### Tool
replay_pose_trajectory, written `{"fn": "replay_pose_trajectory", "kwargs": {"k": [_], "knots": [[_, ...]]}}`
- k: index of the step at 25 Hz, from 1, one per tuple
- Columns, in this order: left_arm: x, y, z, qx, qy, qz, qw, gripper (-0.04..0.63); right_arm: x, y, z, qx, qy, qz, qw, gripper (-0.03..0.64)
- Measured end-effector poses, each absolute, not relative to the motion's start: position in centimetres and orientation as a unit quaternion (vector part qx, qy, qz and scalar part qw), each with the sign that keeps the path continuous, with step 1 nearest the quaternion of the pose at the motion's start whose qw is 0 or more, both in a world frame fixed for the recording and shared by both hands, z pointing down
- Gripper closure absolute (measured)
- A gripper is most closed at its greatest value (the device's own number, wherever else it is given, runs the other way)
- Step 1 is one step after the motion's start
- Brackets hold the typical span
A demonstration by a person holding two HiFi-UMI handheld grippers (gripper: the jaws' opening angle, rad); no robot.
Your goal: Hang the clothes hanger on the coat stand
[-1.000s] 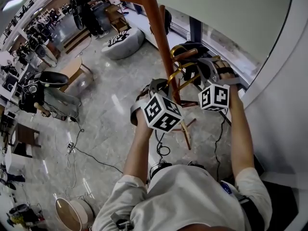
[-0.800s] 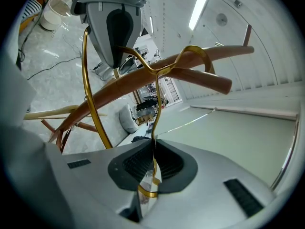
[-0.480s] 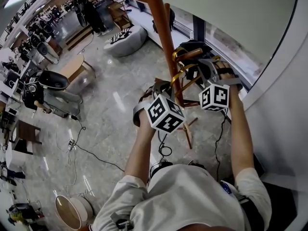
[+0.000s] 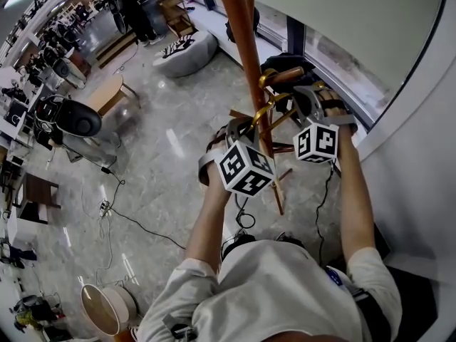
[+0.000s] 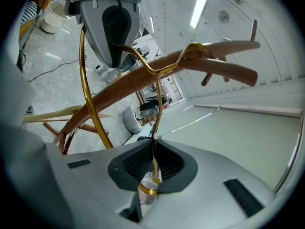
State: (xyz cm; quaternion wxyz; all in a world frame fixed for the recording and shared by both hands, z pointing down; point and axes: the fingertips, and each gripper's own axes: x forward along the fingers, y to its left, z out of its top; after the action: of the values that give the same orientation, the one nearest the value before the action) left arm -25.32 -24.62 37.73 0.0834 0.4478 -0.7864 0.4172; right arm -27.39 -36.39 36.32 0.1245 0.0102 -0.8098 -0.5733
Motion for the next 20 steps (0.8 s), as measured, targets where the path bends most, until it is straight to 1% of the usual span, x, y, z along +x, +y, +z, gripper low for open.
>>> {"fn": "replay_pose_trajectory", "kwargs": {"k": [8, 20], "knots": [[-25.5, -25.0, 38.6, 0.441, -0.789, 0.422, 0.073, 0.586, -27.7, -36.7, 37.3, 0.014, -0.815, -0.567, 0.118, 0.600], [-25.7, -26.1, 38.8, 0.426, -0.799, 0.423, 0.027, 0.586, -27.4, -37.7, 37.0, 0.032, -0.836, -0.537, 0.103, 0.598]]}}
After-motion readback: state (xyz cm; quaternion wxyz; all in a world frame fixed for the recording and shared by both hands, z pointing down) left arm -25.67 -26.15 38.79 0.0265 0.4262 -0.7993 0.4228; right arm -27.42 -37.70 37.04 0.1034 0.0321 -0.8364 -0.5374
